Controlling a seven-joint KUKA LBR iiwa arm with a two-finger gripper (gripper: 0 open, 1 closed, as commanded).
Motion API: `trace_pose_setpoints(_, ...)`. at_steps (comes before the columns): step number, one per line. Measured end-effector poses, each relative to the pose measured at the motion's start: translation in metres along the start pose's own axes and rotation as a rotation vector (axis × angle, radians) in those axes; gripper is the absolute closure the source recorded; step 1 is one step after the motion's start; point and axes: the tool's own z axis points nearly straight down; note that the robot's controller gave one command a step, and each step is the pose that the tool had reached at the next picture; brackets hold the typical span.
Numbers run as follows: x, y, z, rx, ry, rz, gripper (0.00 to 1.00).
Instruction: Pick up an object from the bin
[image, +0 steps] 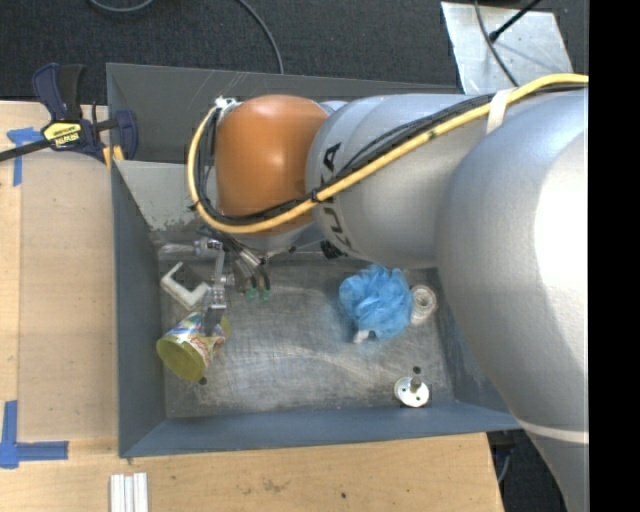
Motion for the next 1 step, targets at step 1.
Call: trace_pose_setpoints(1,-0.0035,0.0057,0.0147,-0.002,-0.004,0.011,0.00)
